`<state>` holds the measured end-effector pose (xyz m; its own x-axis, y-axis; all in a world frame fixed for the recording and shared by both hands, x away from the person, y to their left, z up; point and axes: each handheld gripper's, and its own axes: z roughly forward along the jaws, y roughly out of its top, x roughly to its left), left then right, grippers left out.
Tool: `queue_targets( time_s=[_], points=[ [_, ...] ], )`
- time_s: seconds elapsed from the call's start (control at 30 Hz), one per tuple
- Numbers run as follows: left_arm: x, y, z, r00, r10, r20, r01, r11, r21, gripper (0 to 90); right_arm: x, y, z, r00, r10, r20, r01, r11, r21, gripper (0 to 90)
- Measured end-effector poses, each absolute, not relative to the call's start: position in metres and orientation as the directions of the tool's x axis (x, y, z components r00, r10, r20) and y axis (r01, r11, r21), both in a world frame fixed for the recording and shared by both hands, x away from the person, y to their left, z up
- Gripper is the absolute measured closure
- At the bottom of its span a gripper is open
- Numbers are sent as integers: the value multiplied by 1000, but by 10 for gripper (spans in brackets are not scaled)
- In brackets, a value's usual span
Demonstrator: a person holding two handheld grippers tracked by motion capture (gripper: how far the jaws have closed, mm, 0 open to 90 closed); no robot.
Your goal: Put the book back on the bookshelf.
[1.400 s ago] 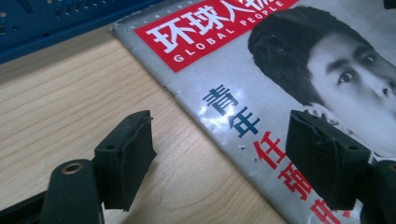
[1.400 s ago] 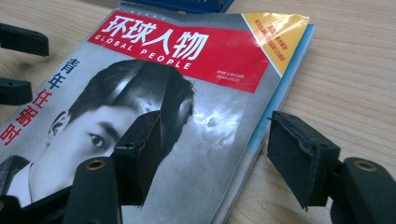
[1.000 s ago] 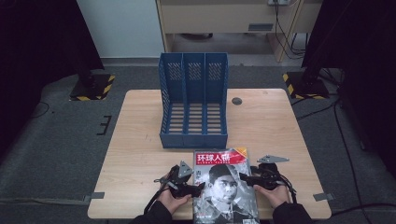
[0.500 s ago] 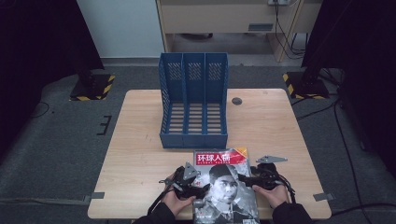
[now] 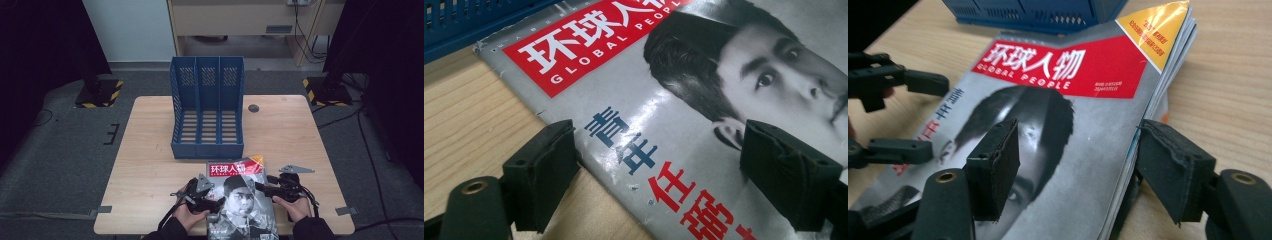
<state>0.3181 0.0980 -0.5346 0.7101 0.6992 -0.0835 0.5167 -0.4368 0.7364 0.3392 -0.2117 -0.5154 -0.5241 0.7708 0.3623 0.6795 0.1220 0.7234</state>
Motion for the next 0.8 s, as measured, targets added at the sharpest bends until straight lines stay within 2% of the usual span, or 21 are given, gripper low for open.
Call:
queue_targets(
  time_s=[0.27,0.57,0.8],
  points=[
    [320,99,-535,707,703,-81,518,-436,736,137,340,-211,-512,-549,746,377,651,98,753,358],
    [321,99,-535,710,700,-76,514,-441,736,132,344,-211,-524,-506,789,349,699,139,701,335],
    [321,99,-535,712,698,-76,514,-445,734,123,345,-208,-528,-506,799,324,707,170,686,321]
  ],
)
